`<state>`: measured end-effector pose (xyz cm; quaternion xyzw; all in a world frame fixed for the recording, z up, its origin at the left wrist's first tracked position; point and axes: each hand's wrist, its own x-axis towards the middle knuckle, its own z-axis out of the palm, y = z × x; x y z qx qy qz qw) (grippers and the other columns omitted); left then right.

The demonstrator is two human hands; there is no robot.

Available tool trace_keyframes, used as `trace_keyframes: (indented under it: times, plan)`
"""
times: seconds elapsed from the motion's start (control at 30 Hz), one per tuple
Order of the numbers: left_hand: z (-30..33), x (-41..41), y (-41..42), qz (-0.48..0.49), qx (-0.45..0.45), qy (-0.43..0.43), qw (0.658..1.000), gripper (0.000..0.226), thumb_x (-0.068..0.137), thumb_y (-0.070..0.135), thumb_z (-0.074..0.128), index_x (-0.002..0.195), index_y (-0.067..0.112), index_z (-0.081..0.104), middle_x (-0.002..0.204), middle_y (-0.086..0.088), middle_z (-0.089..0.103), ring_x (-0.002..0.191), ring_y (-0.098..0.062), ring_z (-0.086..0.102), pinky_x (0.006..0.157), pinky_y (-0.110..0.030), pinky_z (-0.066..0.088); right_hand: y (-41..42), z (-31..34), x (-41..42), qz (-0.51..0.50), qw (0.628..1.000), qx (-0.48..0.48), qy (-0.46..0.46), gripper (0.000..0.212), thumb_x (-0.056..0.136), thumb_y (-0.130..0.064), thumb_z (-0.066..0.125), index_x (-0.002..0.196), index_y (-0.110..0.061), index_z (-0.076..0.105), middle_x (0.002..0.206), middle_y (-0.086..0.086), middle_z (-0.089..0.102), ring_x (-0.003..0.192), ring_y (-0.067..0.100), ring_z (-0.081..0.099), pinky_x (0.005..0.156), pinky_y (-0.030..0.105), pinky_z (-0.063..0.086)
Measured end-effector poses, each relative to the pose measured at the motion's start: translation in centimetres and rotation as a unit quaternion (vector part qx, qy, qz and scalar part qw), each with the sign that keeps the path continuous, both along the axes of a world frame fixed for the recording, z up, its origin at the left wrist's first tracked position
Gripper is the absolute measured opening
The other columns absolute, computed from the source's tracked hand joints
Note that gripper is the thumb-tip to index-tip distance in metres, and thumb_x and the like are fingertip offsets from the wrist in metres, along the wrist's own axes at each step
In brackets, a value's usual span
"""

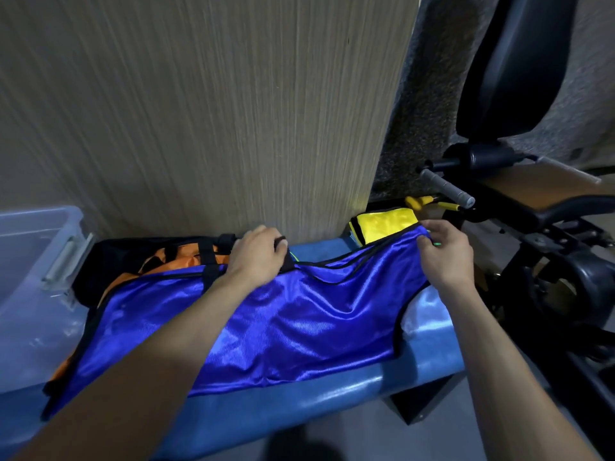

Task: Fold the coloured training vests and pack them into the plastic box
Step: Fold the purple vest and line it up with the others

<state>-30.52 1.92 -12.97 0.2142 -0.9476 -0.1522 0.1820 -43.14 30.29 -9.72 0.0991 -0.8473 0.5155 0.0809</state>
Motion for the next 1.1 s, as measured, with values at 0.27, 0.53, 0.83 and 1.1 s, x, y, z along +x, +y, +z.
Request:
trace_keyframes:
  times: [0.27,0.53,0.83,1.1]
  plan:
    - [-1.5,-1.0,0.9,-0.030,-0.144,0.037,0.988,0.019,0.100,0.026,0.054,0.117,0.020,0.059,0.118,-0.003,0.053,0.109,-0.028,0.049,0.090,-0.044,0.042,-0.4,-1.7,-1.1,-0.016,0.997,0.060,-0.049,0.040,0.100,-0.010,0.046,0.139,-0.013,0.054,0.097,0.009,0.064,0.057,0.022,0.054,0.050,0.030,0.041]
    - [-1.8,-0.8,1.8,-0.245,-0.267,-0.016,0.932,0.017,0.094,0.046,0.063,0.104,0.032,0.065,0.118,0.008,0.050,0.111,-0.018,0.045,0.090,-0.036,0.038,-0.7,-2.3,-2.2,-0.027,0.996,0.044,-0.066,0.038,0.098,-0.015,0.046,0.134,-0.014,0.058,0.096,0.009,0.064,0.064,0.026,0.056,0.062,0.037,0.046]
    - [-3.0,-2.8,2.5,-0.096,-0.126,-0.104,0.982,0.020,0.102,0.041,0.046,0.105,0.026,0.060,0.115,0.007,0.053,0.112,-0.021,0.041,0.094,-0.040,0.032,-0.4,-2.9,-3.0,-0.029,0.995,0.056,-0.076,0.037,0.097,-0.015,0.047,0.133,-0.018,0.058,0.096,0.016,0.068,0.066,0.026,0.056,0.062,0.034,0.042]
    - [-2.3,-3.7,5.8,-0.182,-0.133,-0.043,0.973,0.044,0.091,0.036,0.056,0.133,0.027,0.047,0.127,0.008,0.050,0.120,-0.019,0.042,0.099,-0.036,0.030,-0.6,-3.1,-3.3,-0.032,0.995,0.054,-0.081,0.038,0.097,-0.020,0.045,0.133,-0.016,0.058,0.098,0.016,0.069,0.085,0.035,0.062,0.072,0.040,0.046]
